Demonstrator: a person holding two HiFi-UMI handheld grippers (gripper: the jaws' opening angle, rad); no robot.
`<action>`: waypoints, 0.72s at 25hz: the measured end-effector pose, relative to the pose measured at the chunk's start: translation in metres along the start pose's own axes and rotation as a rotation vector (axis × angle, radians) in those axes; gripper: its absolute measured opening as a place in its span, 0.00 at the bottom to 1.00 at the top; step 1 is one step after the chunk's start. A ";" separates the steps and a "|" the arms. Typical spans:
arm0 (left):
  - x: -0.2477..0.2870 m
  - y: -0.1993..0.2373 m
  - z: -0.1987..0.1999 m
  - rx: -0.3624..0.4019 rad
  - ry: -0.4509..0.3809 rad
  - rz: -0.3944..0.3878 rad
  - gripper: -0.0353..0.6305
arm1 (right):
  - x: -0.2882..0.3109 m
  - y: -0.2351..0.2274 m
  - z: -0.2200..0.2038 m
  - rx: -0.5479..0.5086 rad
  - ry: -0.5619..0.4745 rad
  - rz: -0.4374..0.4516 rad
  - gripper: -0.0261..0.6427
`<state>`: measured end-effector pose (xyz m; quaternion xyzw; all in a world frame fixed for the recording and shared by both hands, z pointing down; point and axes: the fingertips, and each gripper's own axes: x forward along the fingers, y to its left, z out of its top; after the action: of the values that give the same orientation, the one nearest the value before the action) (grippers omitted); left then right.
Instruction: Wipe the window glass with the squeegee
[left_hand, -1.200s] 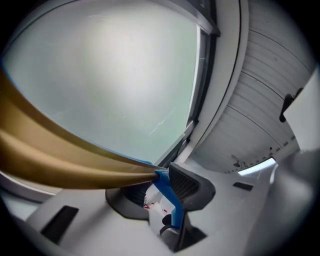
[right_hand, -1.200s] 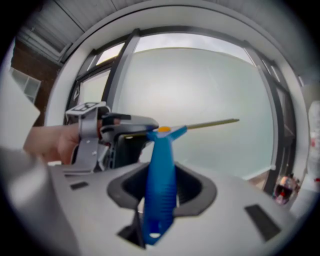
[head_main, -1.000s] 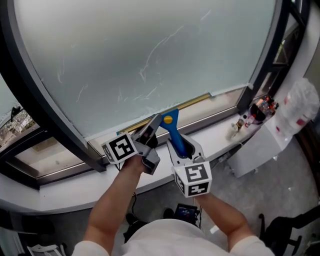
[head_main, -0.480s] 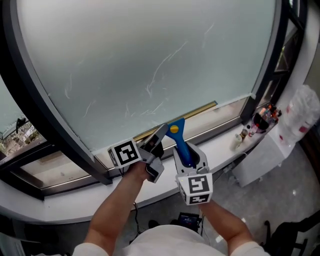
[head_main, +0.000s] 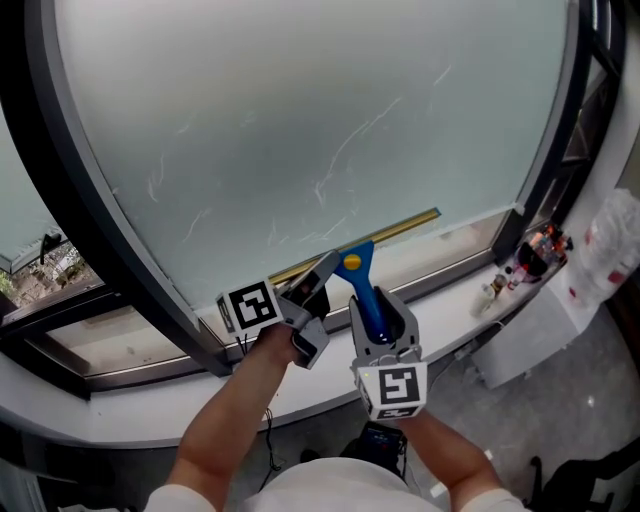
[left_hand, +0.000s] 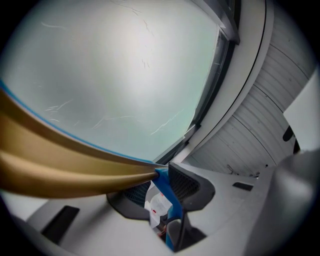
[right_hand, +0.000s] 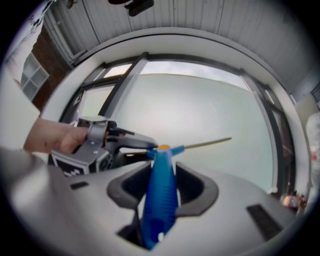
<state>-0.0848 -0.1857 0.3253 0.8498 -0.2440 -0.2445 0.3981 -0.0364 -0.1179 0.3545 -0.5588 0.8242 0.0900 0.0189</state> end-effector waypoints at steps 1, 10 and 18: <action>0.000 0.000 0.004 -0.005 -0.015 0.003 0.25 | 0.003 0.000 0.002 0.005 -0.002 0.008 0.27; 0.038 0.013 0.017 0.099 -0.069 0.073 0.24 | 0.043 -0.036 -0.019 0.038 0.094 0.134 0.27; 0.081 0.014 0.042 0.069 -0.179 0.039 0.25 | 0.073 -0.079 0.011 0.036 0.021 0.223 0.27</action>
<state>-0.0520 -0.2659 0.2948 0.8330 -0.3032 -0.3032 0.3496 0.0086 -0.2117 0.3238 -0.4642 0.8828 0.0708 0.0104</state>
